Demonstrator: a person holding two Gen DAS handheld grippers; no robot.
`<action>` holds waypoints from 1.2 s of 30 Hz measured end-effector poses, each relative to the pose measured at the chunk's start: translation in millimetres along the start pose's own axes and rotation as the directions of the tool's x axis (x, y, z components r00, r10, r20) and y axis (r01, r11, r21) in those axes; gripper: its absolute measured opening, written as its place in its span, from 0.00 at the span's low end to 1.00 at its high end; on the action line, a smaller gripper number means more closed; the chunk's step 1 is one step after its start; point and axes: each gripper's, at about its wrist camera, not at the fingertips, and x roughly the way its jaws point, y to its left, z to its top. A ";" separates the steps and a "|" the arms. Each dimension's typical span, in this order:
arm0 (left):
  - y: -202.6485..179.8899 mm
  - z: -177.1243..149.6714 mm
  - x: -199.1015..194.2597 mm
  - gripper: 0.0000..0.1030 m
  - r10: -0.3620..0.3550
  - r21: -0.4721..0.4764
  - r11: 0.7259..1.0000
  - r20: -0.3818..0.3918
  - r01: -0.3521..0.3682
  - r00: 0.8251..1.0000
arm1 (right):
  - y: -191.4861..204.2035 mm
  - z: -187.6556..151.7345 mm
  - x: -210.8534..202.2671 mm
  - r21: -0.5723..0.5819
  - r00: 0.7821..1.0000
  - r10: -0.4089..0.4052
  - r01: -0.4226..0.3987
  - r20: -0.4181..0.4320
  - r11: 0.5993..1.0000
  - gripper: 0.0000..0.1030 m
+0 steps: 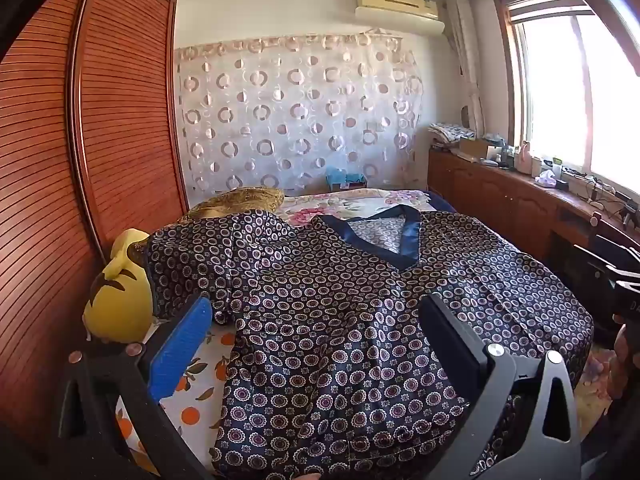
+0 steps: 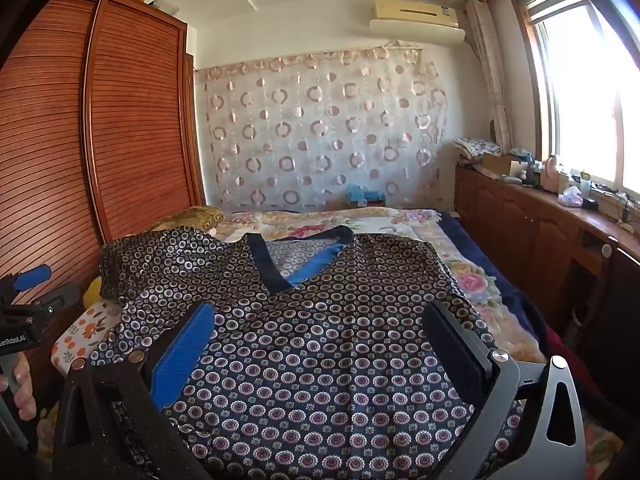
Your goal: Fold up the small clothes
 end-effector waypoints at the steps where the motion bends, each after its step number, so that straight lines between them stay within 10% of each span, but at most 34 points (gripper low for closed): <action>1: 0.1 0.0 -0.1 1.00 -0.001 -0.002 1.000 0.001 0.001 1.000 | -0.4 0.0 -0.2 0.004 1.000 0.002 -0.002 0.000 1.000 1.00; 36: 0.0 -1.3 0.2 1.00 -0.003 -0.019 1.000 -0.007 0.003 1.000 | -3.7 0.7 -1.2 0.006 1.000 0.006 -0.006 0.004 1.000 1.00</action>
